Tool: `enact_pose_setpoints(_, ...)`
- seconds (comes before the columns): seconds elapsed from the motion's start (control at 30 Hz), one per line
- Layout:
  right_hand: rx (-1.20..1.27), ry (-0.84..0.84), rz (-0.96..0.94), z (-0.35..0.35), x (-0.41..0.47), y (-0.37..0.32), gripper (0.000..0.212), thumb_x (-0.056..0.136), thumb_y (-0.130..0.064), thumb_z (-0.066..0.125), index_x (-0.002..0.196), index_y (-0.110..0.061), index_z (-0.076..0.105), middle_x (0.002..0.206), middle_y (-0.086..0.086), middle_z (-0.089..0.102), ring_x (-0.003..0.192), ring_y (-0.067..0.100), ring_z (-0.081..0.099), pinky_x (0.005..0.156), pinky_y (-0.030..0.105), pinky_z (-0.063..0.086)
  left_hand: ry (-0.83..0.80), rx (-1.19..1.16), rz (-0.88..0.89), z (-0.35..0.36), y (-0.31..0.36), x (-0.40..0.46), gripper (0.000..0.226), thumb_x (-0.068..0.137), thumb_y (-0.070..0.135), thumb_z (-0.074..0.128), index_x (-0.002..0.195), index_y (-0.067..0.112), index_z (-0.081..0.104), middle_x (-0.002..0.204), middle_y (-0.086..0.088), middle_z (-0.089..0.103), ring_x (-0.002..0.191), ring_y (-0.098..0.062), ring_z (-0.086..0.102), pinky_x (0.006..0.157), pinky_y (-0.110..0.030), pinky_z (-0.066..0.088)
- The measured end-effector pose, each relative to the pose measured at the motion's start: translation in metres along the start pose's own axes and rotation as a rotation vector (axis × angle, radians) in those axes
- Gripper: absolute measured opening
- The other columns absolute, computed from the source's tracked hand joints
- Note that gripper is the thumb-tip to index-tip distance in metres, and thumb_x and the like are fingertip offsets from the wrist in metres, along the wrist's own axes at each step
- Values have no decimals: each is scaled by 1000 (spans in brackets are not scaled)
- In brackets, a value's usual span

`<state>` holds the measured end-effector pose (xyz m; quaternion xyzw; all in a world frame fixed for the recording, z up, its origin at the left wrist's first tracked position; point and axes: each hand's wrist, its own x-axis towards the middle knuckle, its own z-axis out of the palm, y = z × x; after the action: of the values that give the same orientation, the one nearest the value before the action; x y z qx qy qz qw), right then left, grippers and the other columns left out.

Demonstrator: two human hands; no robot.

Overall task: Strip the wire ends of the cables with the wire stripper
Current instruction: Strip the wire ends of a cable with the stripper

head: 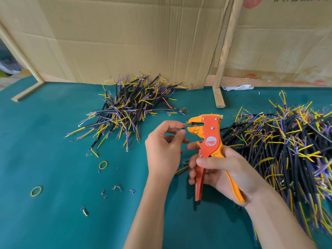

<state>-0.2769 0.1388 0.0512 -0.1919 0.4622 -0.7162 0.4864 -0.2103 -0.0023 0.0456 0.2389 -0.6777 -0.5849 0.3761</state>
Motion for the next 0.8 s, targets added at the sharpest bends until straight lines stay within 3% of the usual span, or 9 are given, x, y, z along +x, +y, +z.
enact_pose_setpoints(0.1,-16,-5,-1,2,1,1,40,72,0,78,111,0,70,77,20,58,64,34,59,61,44,55,-10,11,3,0,0,0,18,91,-1,66,89,16,69,73,3,65,66,-16,73,49,-21,47)
enact_pose_setpoints(0.27,31,21,15,8,2,2,16,78,-9,79,91,-8,71,61,7,42,46,21,43,45,32,41,-8,34,18,-1,0,0,19,91,0,66,88,19,69,77,1,67,67,-15,74,48,-21,47)
enact_pose_setpoints(0.43,106,144,-58,14,4,6,28,72,-21,78,85,-8,57,52,1,31,33,11,30,34,19,30,-20,25,30,2,-2,0,19,91,0,66,89,18,69,76,3,68,69,-14,74,50,-21,50)
enact_pose_setpoints(0.53,188,143,-94,14,5,8,28,75,-19,79,90,-6,60,55,2,38,37,13,35,36,23,34,-54,36,29,3,-5,2,17,92,-1,64,95,14,70,81,-1,71,75,-16,74,59,-27,57)
enact_pose_setpoints(0.63,287,131,-138,8,6,5,22,74,-9,78,94,-6,68,63,6,48,48,18,46,44,29,43,-129,218,-3,-1,-12,2,22,88,-1,65,101,15,73,86,2,75,81,-14,73,82,-38,59)
enact_pose_setpoints(0.7,343,153,-186,1,7,2,23,76,-5,71,99,-4,70,72,12,58,57,23,56,53,33,52,-188,184,-35,-2,-10,0,28,87,-8,63,103,13,72,93,0,76,87,-11,73,90,-36,58)
enact_pose_setpoints(0.8,353,138,-225,-7,5,-2,32,76,-6,68,107,-1,67,94,22,70,71,29,65,65,38,58,-346,-62,-101,6,-3,-3,34,88,-14,55,106,11,71,99,-2,76,86,-15,73,81,-29,59)
